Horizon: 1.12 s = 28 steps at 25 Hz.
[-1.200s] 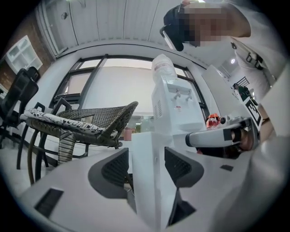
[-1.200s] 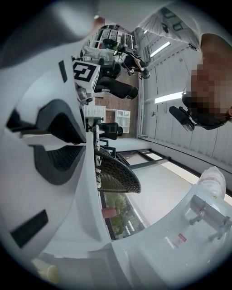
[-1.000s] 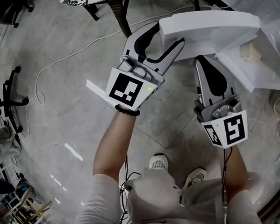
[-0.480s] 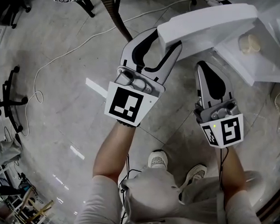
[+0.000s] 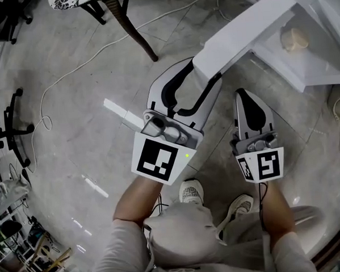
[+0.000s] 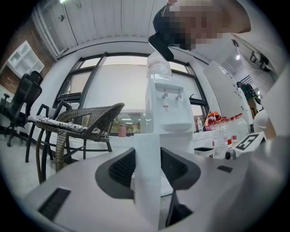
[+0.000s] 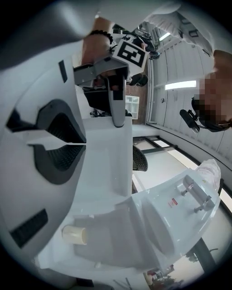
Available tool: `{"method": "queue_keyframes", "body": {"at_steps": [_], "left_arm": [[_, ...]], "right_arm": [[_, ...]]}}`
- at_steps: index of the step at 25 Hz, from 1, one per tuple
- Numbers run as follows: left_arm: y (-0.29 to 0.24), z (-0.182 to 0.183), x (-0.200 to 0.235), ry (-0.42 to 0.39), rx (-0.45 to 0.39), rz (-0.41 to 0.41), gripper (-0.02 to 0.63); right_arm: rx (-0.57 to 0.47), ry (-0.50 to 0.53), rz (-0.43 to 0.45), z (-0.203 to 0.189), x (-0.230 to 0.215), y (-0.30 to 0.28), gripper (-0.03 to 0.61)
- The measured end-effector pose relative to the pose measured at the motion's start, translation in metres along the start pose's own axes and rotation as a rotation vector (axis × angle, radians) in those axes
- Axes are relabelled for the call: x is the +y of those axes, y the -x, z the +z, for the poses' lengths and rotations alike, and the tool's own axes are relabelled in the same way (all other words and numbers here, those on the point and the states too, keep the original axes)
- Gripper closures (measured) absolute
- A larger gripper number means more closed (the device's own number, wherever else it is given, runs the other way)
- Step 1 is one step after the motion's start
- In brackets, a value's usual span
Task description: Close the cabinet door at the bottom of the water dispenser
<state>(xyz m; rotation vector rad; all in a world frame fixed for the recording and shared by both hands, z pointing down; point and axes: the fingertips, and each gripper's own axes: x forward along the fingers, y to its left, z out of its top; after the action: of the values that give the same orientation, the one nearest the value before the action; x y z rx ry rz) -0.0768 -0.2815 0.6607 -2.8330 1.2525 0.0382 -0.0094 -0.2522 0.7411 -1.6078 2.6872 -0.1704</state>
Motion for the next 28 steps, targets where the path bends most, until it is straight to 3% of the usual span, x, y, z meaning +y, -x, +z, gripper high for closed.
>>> {"method": "queue_keyframes", "body": {"at_steps": [16,21,28], "left_arm": [[0.007,-0.002,-0.084,-0.021,-0.014,-0.207,0.428],[0.003,-0.001,-0.102,-0.013,-0.018,-0.245,0.423],[-0.002,0.0,-0.121,-0.016,-0.011,-0.262,0.419]], "right_arm": [[0.041,0.011,-0.048,-0.048,-0.009,0.064,0.557],[0.066,0.04,-0.063,-0.061,-0.013,0.072,0.463],[0.064,0.1,-0.076,-0.073,-0.008,0.072,0.433]]}}
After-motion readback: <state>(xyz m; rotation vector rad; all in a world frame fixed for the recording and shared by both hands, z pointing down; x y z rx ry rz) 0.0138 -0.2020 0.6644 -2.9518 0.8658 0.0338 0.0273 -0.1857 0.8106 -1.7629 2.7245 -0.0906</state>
